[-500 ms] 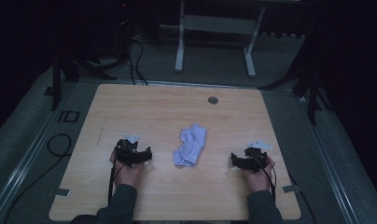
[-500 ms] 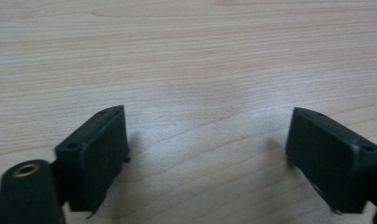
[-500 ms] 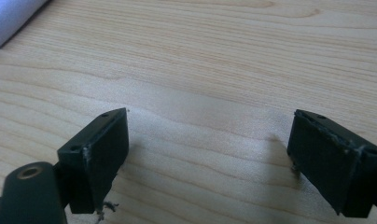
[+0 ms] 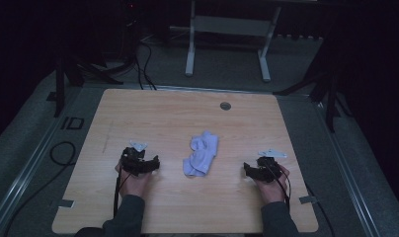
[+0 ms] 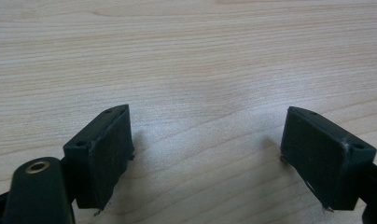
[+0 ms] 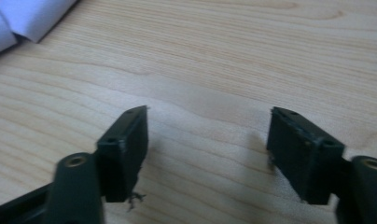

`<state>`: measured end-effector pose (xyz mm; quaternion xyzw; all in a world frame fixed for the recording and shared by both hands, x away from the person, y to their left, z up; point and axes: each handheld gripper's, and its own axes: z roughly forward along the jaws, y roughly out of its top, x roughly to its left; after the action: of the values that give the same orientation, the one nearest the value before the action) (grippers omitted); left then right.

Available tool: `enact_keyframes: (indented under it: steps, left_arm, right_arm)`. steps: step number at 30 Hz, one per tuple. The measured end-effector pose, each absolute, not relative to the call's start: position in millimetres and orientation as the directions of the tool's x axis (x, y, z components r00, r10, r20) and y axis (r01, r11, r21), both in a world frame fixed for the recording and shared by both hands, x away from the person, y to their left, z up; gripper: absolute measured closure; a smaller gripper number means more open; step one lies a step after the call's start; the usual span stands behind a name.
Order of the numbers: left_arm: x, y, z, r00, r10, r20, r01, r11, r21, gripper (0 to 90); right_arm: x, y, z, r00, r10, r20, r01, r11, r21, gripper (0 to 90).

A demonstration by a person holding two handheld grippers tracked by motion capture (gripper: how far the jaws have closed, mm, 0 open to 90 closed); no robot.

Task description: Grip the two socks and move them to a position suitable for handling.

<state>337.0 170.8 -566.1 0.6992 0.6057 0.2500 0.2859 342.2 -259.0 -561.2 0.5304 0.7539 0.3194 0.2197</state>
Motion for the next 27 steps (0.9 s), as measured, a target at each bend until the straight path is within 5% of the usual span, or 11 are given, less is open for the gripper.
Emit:
enact_keyframes:
  steps: [10, 19, 27]
  left_arm:
    - [335.2, 175.2, -563.2, 0.124, 0.992, 0.0, 0.71, -0.089, 0.699, 31.2]
    - [334.8, 177.6, -562.2, 0.116, 0.993, -0.003, 0.711, -0.081, 0.698, 36.6]
    - [335.0, 179.6, -560.1, 0.118, 0.993, -0.008, 0.722, -0.08, 0.687, 39.8]
  right_arm:
    - [333.3, -246.7, -547.3, -0.439, 0.899, -0.016, 0.604, 0.308, 0.735, 64.0]
    - [325.7, -232.9, -538.6, -0.462, 0.885, -0.062, 0.572, 0.35, 0.742, 63.8]
    - [318.9, -224.0, -532.6, -0.507, 0.861, -0.042, 0.557, 0.365, 0.746, 79.3]
